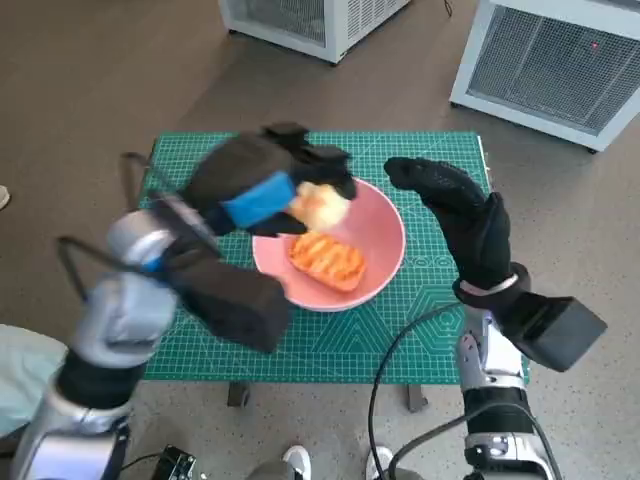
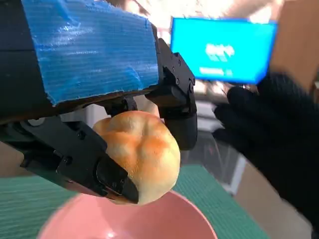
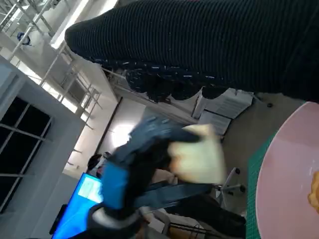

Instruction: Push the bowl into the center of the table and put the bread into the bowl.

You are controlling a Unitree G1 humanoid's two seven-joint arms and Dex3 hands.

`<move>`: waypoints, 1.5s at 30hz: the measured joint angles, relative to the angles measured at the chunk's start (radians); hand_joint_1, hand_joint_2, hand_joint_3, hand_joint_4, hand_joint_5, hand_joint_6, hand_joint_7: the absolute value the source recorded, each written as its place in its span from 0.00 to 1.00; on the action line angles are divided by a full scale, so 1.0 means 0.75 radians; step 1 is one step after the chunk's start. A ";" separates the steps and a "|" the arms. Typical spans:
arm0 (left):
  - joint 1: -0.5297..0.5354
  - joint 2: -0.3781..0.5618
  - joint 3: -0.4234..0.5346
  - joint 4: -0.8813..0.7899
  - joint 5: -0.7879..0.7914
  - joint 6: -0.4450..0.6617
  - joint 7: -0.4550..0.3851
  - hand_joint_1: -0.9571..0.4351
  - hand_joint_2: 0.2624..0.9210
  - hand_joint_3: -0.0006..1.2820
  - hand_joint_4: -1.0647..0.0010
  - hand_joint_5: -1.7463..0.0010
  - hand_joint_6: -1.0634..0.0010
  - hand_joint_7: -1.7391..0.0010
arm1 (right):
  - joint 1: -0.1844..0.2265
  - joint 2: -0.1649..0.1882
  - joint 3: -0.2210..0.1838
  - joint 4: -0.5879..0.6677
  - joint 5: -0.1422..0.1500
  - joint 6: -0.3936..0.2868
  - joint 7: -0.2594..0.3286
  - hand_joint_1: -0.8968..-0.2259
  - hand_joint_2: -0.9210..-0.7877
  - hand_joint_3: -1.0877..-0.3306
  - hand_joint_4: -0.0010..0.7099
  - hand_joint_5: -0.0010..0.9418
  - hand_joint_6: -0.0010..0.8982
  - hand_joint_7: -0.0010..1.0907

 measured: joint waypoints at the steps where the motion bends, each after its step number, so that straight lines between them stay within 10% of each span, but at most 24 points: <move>1: -0.004 -0.007 -0.012 0.031 0.009 -0.015 0.003 0.69 1.00 0.02 0.28 0.37 0.40 0.35 | 0.001 0.000 0.000 -0.004 0.000 0.000 0.000 0.25 0.00 0.46 0.31 0.00 0.00 0.55; 10: -0.017 -0.054 -0.077 0.258 0.063 -0.067 0.013 0.69 1.00 0.10 0.40 0.28 0.50 0.30 | 0.016 0.000 0.000 -0.035 0.001 0.008 -0.001 0.26 0.00 0.46 0.30 0.00 0.00 0.55; 14: -0.017 -0.073 -0.086 0.301 0.073 -0.025 0.005 0.68 0.93 0.06 0.59 0.79 0.54 0.72 | 0.025 0.000 0.000 -0.043 0.000 0.009 -0.005 0.26 0.00 0.46 0.30 0.00 0.00 0.55; 19: -0.016 -0.088 -0.094 0.305 0.094 0.060 -0.009 0.65 0.87 0.02 0.67 0.96 0.58 0.91 | 0.033 0.001 0.000 -0.048 0.000 0.011 -0.011 0.26 0.00 0.46 0.30 0.00 0.00 0.55; 45: 0.113 -0.098 0.118 0.177 -0.206 -0.016 0.065 0.61 0.82 0.00 0.87 1.00 0.68 1.00 | 0.028 0.012 0.000 -0.024 -0.002 0.002 -0.026 0.26 0.00 0.46 0.30 0.00 0.00 0.56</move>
